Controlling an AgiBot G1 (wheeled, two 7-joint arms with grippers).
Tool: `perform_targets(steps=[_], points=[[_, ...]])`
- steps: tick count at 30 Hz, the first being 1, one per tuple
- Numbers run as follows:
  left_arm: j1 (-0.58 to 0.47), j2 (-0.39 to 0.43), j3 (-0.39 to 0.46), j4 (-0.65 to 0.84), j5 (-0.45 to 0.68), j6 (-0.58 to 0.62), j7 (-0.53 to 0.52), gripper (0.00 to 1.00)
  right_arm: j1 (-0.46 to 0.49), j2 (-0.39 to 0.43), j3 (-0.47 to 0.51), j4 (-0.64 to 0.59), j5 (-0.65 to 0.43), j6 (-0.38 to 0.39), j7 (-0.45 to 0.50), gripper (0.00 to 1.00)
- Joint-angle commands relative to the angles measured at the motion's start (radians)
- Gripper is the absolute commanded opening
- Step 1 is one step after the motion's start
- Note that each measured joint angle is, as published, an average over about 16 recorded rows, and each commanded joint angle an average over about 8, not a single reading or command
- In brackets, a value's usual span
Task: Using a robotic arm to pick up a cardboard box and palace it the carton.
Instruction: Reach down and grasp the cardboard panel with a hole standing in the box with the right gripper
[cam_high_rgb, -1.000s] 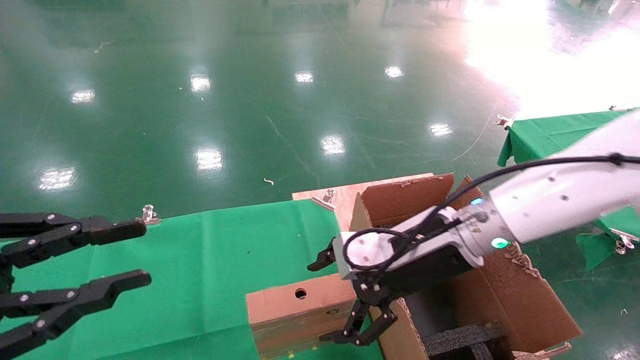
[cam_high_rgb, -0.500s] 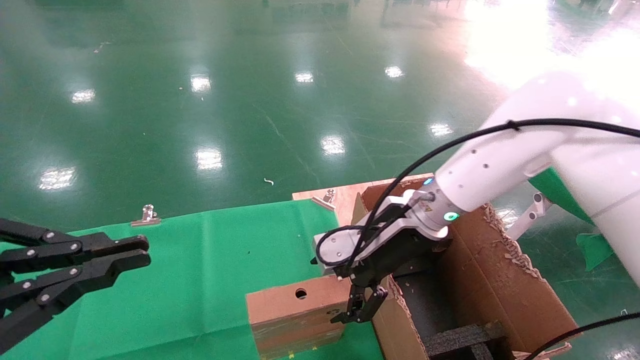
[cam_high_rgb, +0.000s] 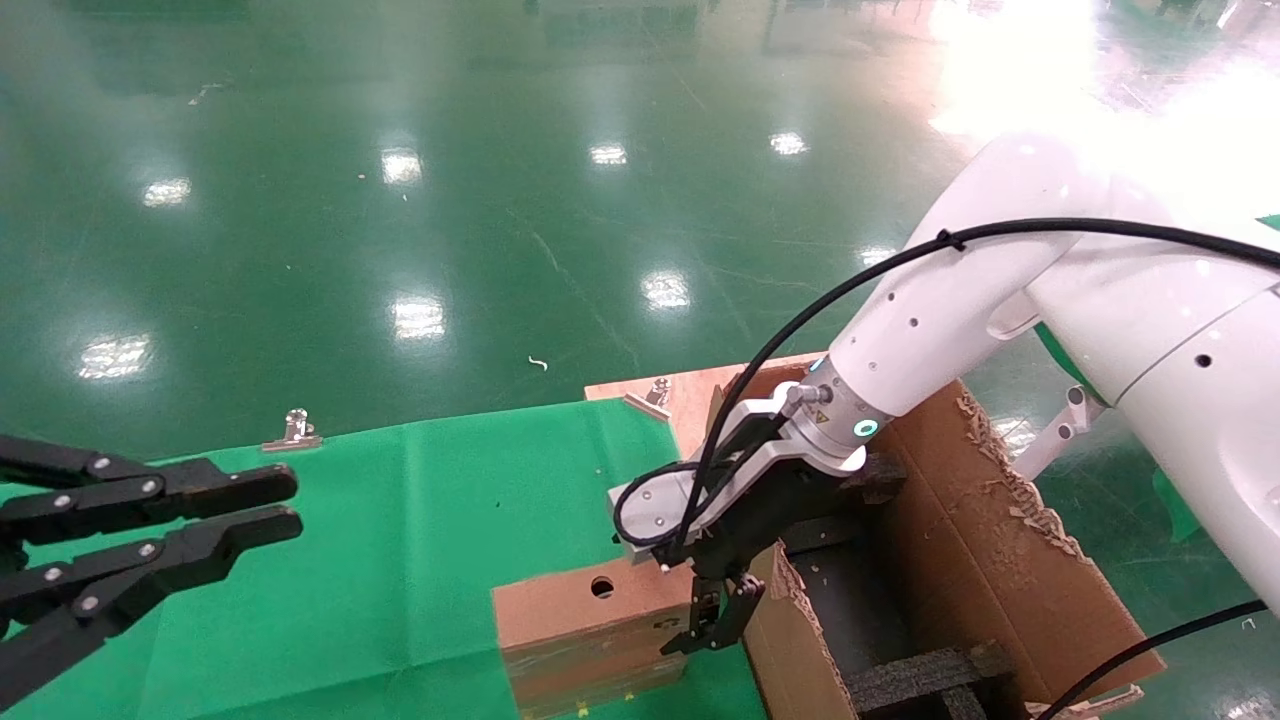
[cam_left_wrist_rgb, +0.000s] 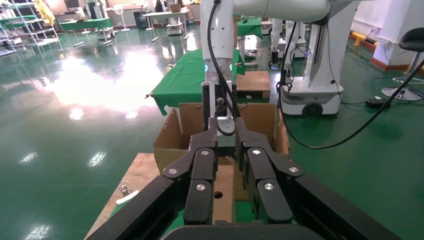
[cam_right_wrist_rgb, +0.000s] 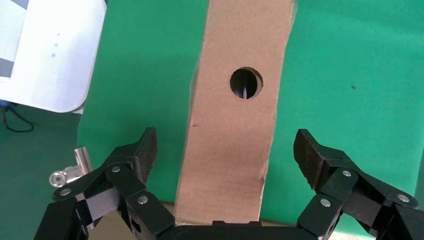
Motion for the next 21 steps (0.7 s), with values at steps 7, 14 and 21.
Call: perform_targets(steps=[7,14,21], points=[[0.000,0.000,0.000,0.000,0.000,0.000,0.000,1.00,-0.001,0.000,0.001,0.001,0.002,0.000,0.000,0.00],[0.000,0.000,0.000,0.000,0.000,0.000,0.000,1.00,-0.005,0.005,0.007,0.008,0.002,0.000,0.003,0.00],[0.000,0.000,0.000,0.000,0.000,0.000,0.000,1.00,-0.007,0.007,0.010,0.012,0.002,0.000,0.005,0.00]])
